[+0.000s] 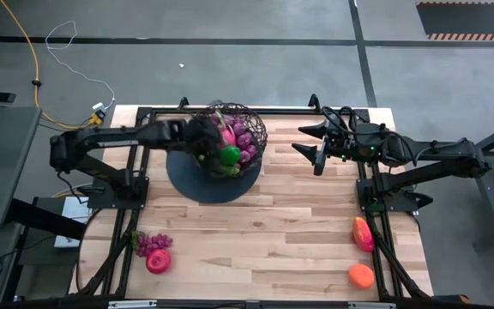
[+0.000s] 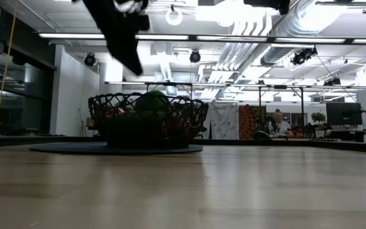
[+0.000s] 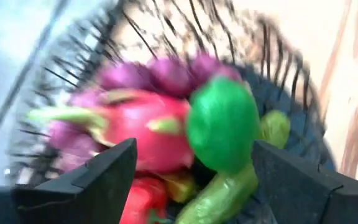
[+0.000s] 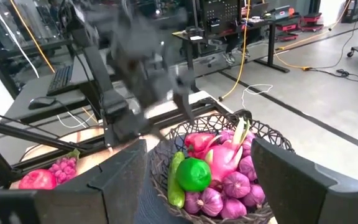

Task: Build produce basket
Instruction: Put the mango into the black basket

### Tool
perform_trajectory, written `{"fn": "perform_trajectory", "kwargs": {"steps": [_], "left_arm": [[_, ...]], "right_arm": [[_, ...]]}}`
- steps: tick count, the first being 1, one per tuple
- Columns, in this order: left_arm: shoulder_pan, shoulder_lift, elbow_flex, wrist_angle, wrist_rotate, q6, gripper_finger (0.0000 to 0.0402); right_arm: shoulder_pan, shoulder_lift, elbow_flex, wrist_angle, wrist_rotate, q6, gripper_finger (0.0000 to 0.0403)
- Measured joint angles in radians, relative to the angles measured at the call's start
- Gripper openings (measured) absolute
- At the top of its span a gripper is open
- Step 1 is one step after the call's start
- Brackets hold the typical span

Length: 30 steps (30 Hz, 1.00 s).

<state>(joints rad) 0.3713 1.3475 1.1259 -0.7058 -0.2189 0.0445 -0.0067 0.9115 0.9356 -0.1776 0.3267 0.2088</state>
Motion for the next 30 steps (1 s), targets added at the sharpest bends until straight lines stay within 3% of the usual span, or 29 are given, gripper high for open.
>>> {"fn": "perform_trajectory", "kwargs": {"steps": [3, 9, 15, 19, 25, 30], "left_arm": [[0.013, -0.075, 0.074, -0.044, 0.000, -0.036, 0.0305], [-0.002, -0.321, 0.062, 0.144, 0.049, -0.171, 0.0305], [-0.085, -0.589, -0.138, 0.421, 0.049, -0.184, 0.0305], [-0.149, -0.731, -0.301, 0.564, -0.014, -0.225, 0.0305], [-0.190, -0.810, -0.423, 0.658, -0.057, -0.225, 0.0305], [-0.189, -0.811, -0.426, 0.674, -0.055, -0.225, 0.0305]], "right_arm": [[0.000, 0.000, 0.000, 0.001, 0.000, -0.006, 0.0277], [0.000, 0.000, 0.000, 0.001, 0.000, -0.007, 0.0277], [0.000, 0.000, 0.000, 0.001, 0.000, -0.063, 0.0277], [0.000, 0.000, 0.000, 0.001, 0.000, -0.078, 0.0277], [0.000, 0.000, 0.000, 0.001, 0.000, -0.035, 0.0277], [-0.003, 0.000, 0.003, -0.034, 0.041, 0.240, 0.0277]]}}
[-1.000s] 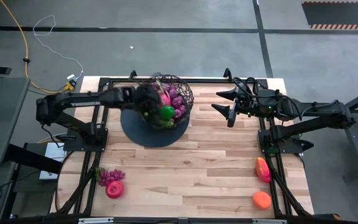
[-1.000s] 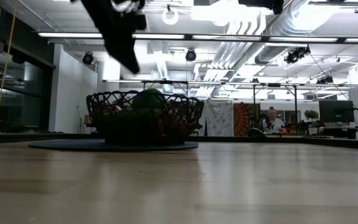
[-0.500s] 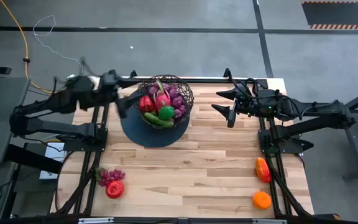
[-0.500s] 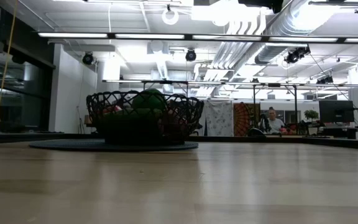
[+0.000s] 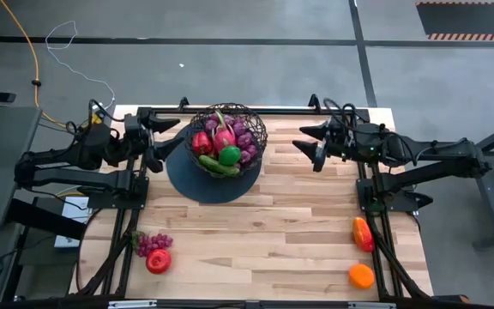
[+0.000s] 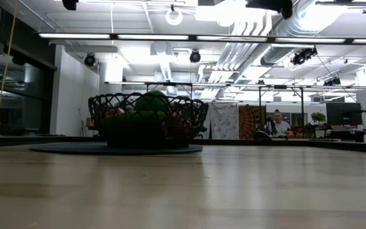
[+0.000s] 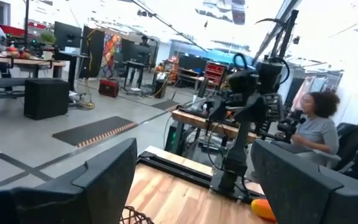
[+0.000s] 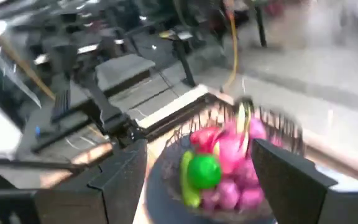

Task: Build produce basket
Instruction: Put the mango into the black basket

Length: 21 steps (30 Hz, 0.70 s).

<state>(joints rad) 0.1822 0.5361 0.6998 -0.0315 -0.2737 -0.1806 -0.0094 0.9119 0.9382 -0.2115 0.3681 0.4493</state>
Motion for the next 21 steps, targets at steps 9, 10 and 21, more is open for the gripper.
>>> {"fn": "perform_trajectory", "kwargs": {"steps": [9, 10, 21], "left_arm": [[0.000, 0.000, 0.000, -0.001, -0.009, 0.000, 0.0305], [0.000, 0.000, 0.000, -0.001, -0.010, 0.000, 0.0305], [0.000, 0.003, 0.000, -0.001, -0.043, 0.000, 0.0305]], "right_arm": [[0.029, 0.175, 0.099, -0.830, -0.493, 0.544, 0.0277], [0.058, 0.197, 0.083, -0.895, -0.538, 0.575, 0.0277], [0.425, 0.296, -0.226, -0.901, -0.802, 1.020, 0.0277]]}}
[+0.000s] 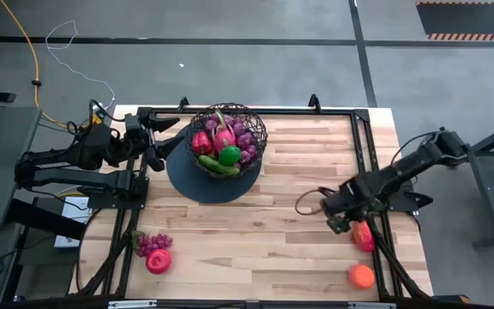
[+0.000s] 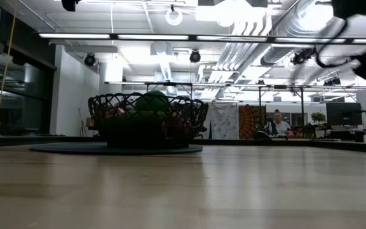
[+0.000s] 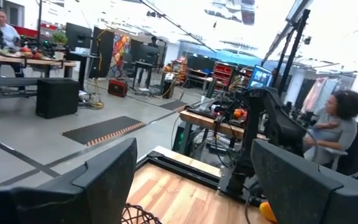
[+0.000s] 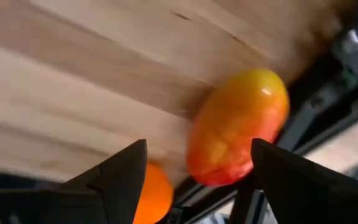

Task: Build produce basket
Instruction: Put the mango into the black basket

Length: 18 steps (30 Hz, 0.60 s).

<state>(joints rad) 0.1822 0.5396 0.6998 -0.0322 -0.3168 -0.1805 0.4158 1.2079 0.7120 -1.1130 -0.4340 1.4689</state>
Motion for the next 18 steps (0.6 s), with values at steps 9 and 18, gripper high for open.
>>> {"fn": "perform_trajectory", "kwargs": {"steps": [9, 18], "left_arm": [[0.000, 0.000, 0.000, 0.000, -0.011, 0.000, 0.0305], [0.000, 0.001, 0.000, 0.000, -0.010, 0.000, 0.0305]], "right_arm": [[0.119, -0.001, -0.105, 0.079, -0.020, 0.235, 0.0277], [0.182, -0.001, -0.210, 0.168, 0.000, 0.398, 0.0277]]}}
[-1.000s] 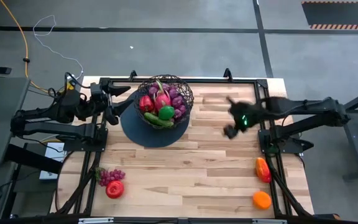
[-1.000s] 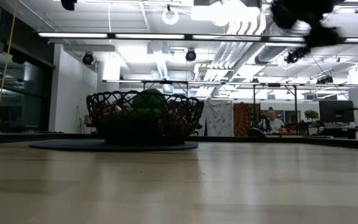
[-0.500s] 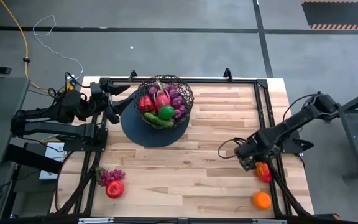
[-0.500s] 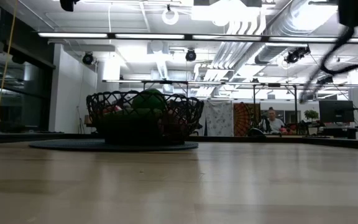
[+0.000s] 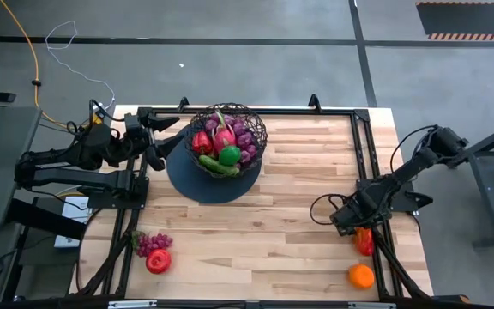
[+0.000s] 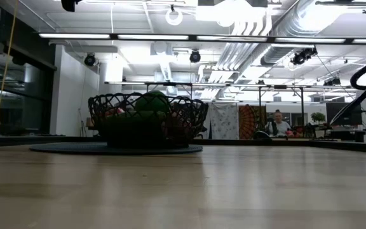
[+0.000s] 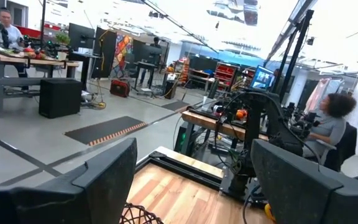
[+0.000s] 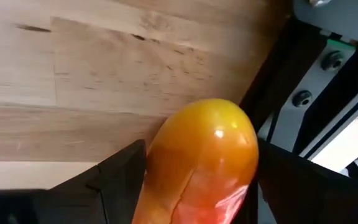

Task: Build produce basket
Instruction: Put the mango into the black basket

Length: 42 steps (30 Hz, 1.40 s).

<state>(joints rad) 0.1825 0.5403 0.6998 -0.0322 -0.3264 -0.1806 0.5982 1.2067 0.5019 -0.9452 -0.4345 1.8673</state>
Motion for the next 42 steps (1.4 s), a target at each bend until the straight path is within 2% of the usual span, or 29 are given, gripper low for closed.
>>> {"fn": "perform_trajectory", "kwargs": {"steps": [8, 12, 14, 17, 20, 24, 27, 31, 35, 38, 42], "left_arm": [[0.000, 0.000, 0.000, 0.000, -0.001, 0.000, 0.0305], [0.000, 0.000, 0.000, 0.000, -0.002, 0.000, 0.0305], [0.000, 0.000, 0.000, 0.000, -0.002, 0.000, 0.0305], [0.000, 0.000, 0.000, 0.000, -0.002, 0.000, 0.0305], [0.000, 0.000, 0.000, 0.000, -0.002, 0.000, 0.0305], [0.000, 0.000, 0.000, 0.000, 0.002, -0.007, 0.0305], [0.000, 0.000, 0.000, 0.000, 0.004, -0.042, 0.0305], [0.000, 0.005, 0.000, 0.000, 0.027, -0.053, 0.0305], [0.000, 0.021, 0.000, 0.000, 0.076, -0.054, 0.0305], [0.000, 0.046, 0.000, 0.000, 0.088, -0.056, 0.0305], [0.000, 0.087, 0.000, 0.023, 0.089, -0.058, 0.0305]], "right_arm": [[0.004, -0.001, 0.012, -0.003, 0.031, -0.009, 0.0266], [0.002, -0.003, 0.055, -0.024, 0.046, -0.046, 0.0218], [-0.005, -0.003, 0.094, -0.030, 0.094, -0.077, 0.0187], [-0.033, -0.003, 0.176, -0.023, 0.231, -0.184, 0.0178], [-0.082, -0.003, 0.269, 0.053, 0.433, -0.362, 0.0178], [-0.180, -0.003, 0.374, 0.270, 0.707, -0.691, 0.0178], [-0.289, -0.003, 0.437, 0.460, 0.807, -0.946, 0.0190], [-0.431, -0.003, 0.536, 0.656, 0.790, -1.269, 0.0197], [-0.513, 0.000, 0.668, 0.696, 0.734, -1.503, 0.0185], [-0.548, 0.001, 0.733, 0.686, 0.698, -1.600, 0.0184], [-0.575, 0.002, 0.771, 0.650, 0.661, -1.640, 0.0189]]}}
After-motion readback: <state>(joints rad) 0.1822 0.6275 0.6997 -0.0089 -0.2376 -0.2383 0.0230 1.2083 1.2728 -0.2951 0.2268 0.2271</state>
